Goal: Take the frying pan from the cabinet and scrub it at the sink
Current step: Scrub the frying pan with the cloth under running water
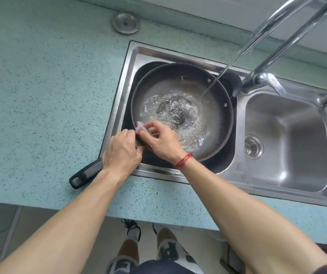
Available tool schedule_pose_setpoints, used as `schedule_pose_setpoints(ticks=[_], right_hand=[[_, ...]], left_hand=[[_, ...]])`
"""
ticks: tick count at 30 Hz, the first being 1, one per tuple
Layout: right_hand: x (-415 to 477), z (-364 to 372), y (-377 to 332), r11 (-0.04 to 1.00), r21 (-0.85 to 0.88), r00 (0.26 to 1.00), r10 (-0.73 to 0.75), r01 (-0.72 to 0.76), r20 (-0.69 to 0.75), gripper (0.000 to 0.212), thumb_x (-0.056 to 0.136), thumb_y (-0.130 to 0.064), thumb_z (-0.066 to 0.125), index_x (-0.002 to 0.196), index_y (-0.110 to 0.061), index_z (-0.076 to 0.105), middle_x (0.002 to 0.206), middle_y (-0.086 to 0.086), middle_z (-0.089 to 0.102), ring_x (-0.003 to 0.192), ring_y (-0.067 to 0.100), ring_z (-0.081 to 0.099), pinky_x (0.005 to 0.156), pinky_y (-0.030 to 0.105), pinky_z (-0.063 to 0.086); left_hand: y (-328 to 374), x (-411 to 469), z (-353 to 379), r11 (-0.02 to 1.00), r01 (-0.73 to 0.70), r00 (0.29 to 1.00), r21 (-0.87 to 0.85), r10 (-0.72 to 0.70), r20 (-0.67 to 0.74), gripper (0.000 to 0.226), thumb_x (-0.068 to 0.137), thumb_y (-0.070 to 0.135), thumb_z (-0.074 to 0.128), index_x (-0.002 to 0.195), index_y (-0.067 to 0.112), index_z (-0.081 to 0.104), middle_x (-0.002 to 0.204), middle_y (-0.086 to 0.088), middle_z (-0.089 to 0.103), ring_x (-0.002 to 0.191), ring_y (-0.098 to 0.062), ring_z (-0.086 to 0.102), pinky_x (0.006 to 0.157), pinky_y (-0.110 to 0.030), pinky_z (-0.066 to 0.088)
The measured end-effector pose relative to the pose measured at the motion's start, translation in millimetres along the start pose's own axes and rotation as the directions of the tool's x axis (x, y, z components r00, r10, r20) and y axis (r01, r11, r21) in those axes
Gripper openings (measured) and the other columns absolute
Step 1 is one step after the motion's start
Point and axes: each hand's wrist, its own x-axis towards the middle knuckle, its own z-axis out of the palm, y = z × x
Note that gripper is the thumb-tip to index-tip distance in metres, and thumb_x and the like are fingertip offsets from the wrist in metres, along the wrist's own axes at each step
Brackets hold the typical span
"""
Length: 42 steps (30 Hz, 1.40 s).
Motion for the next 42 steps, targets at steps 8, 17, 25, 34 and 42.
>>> schedule_pose_setpoints(ticks=[8, 17, 25, 34, 42], right_hand=[[-21.2, -71.9, 28.3, 0.813, -0.581, 0.955, 0.145, 0.034, 0.258, 0.035, 0.085, -0.063, 0.059, 0.082, -0.028, 0.064, 0.089, -0.001, 0.071, 0.081, 0.019, 0.066, 0.071, 0.027, 0.052], [-6.8, -149.2, 51.4, 0.241, -0.964, 0.987, 0.090, 0.109, 0.134, 0.027, 0.087, -0.034, 0.057, 0.111, -0.033, 0.070, 0.132, 0.006, 0.053, 0.130, 0.027, 0.040, 0.099, 0.040, 0.038], [-46.3, -87.7, 26.9, 0.615, -0.775, 0.955, 0.120, 0.143, 0.271, 0.028, 0.100, -0.030, 0.043, 0.119, -0.022, 0.063, 0.117, 0.007, 0.064, 0.105, 0.024, 0.057, 0.101, 0.037, 0.042], [-21.2, -5.6, -13.2, 0.990, -0.131, 0.999, 0.049, -0.047, 0.015, 0.019, 0.095, -0.041, 0.059, 0.103, -0.025, 0.066, 0.085, -0.007, 0.061, 0.080, 0.013, 0.056, 0.068, 0.024, 0.036], [-28.7, -69.6, 21.6, 0.796, -0.606, 0.952, 0.177, 0.011, 0.250, 0.037, 0.089, -0.064, 0.051, 0.083, -0.029, 0.061, 0.099, -0.001, 0.072, 0.080, 0.018, 0.065, 0.080, 0.033, 0.056]], left_hand=[[-3.0, 0.0, 3.7, 1.000, 0.007, 1.000, -0.011, -0.007, 0.002, 0.021, 0.088, 0.031, 0.062, 0.098, 0.013, 0.057, 0.093, -0.002, 0.059, 0.088, -0.023, 0.054, 0.075, -0.040, 0.049], [-6.2, 2.6, 4.7, 1.000, -0.002, 1.000, -0.011, 0.002, 0.007, 0.022, 0.087, 0.032, 0.063, 0.096, 0.013, 0.057, 0.092, -0.001, 0.059, 0.087, -0.024, 0.055, 0.074, -0.042, 0.050], [-2.6, 1.2, 3.0, 1.000, 0.012, 1.000, -0.014, -0.012, 0.004, 0.023, 0.088, 0.031, 0.064, 0.098, 0.012, 0.058, 0.093, -0.002, 0.060, 0.088, -0.024, 0.056, 0.071, -0.040, 0.048], [-3.4, 2.8, 4.2, 1.000, 0.005, 1.000, -0.012, -0.005, -0.002, 0.015, 0.087, 0.027, 0.059, 0.090, 0.012, 0.057, 0.090, -0.006, 0.060, 0.086, -0.029, 0.056, 0.071, -0.044, 0.048], [-4.8, 1.9, 4.5, 1.000, 0.001, 1.000, -0.020, -0.001, 0.000, 0.022, 0.087, 0.032, 0.064, 0.097, 0.012, 0.058, 0.093, -0.003, 0.061, 0.088, -0.025, 0.057, 0.072, -0.042, 0.051]])
